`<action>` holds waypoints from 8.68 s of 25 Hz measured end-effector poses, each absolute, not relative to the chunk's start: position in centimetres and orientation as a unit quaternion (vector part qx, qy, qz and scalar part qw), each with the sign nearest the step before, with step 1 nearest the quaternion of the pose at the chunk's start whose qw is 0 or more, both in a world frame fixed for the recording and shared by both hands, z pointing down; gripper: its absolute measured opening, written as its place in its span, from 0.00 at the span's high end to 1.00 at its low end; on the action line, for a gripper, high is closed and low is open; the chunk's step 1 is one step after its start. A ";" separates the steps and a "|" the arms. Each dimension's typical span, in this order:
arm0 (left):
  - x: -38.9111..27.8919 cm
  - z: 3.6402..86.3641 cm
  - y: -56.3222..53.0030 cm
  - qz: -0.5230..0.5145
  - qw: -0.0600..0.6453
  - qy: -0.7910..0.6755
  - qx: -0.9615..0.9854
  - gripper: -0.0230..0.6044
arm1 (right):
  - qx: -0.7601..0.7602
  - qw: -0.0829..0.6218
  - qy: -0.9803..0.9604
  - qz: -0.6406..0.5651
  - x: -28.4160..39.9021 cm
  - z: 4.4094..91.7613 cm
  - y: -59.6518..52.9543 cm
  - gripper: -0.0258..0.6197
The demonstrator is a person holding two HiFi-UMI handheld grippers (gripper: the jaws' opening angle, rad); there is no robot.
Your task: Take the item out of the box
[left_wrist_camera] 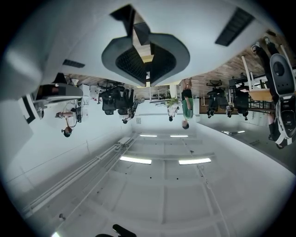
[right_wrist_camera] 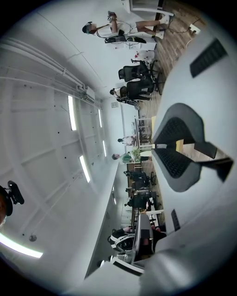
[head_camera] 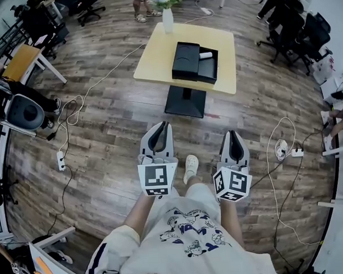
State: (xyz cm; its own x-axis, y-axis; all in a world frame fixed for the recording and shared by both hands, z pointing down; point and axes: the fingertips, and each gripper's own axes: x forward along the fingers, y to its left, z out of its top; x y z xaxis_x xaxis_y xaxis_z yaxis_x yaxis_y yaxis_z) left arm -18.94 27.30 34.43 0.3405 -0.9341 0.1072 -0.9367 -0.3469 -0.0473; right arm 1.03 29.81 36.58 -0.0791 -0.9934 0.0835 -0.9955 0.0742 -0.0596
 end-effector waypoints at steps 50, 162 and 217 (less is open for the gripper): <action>-4.6 36.9 -12.4 0.096 0.049 -0.536 0.837 0.91 | 0.691 0.035 -0.717 0.080 13.3 37.9 -8.9 0.89; 4.3 60.3 -20.9 0.570 0.164 -0.362 0.719 0.75 | 0.610 0.152 -0.741 0.236 18.4 51.2 -21.4 0.89; 1.4 33.2 -23.0 0.079 0.017 -0.560 0.825 0.75 | 0.643 0.028 -0.763 0.059 16.9 35.2 -22.5 0.89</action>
State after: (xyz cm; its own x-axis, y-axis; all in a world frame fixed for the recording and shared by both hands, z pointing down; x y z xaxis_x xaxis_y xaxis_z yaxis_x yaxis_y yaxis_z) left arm 1.37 -22.96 33.20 0.3608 -0.9207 0.1487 -0.9260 -0.3727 -0.0610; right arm 16.94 -22.52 35.24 -0.1708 -0.9781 0.1186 -0.9847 0.1654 -0.0542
